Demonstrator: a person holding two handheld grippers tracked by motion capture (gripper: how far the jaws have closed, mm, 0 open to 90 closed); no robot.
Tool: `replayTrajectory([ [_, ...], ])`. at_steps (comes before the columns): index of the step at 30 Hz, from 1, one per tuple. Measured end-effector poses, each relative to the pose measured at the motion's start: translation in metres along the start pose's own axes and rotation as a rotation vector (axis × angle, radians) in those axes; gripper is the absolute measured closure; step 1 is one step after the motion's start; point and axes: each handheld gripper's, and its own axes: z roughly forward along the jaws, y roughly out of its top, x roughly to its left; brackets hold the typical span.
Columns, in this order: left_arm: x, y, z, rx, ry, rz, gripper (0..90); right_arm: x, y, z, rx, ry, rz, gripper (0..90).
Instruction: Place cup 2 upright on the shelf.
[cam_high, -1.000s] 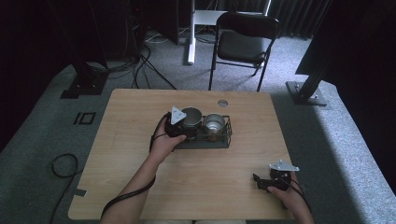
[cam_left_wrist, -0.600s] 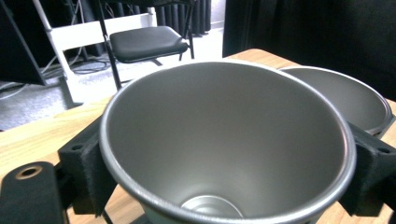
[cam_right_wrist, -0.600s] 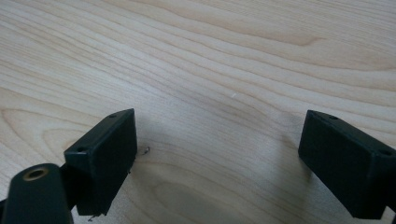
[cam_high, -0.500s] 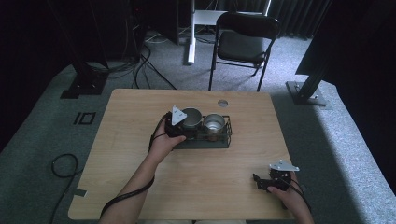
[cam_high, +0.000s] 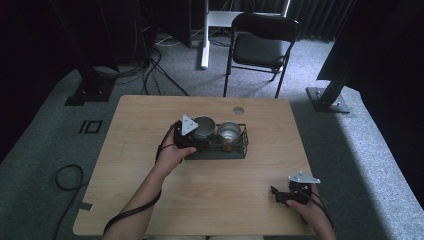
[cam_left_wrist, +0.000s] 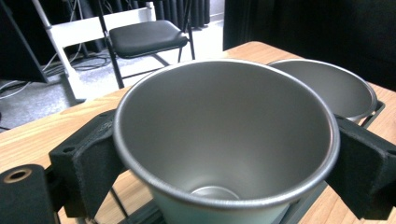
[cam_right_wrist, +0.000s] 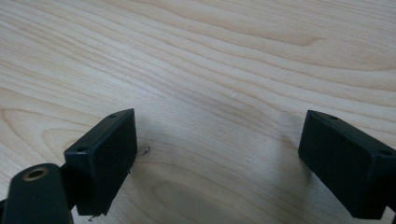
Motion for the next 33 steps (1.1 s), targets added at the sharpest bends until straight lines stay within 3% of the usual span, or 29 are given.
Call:
replayTrajectory([
  [7, 0.001, -0.002, -0.005, -0.001, -0.006, -0.003, 8.4, 0.0, 0.0, 0.0, 0.0, 0.0, 0.0, 11.2],
  [14, 0.004, -0.007, -0.018, 0.008, -0.012, 0.026, 8.4, 0.0, 0.0, 0.0, 0.0, 0.0, 0.001, 11.2],
  [20, 0.008, -0.009, -0.024, 0.002, -0.006, 0.015, 8.4, 0.0, 0.0, 0.0, 0.0, 0.0, 0.0, 11.2],
  [33, 0.025, -0.025, -0.054, 0.009, 0.014, 0.008, 8.4, 0.0, 0.0, 0.0, 0.0, 0.0, 0.0, 11.2],
])
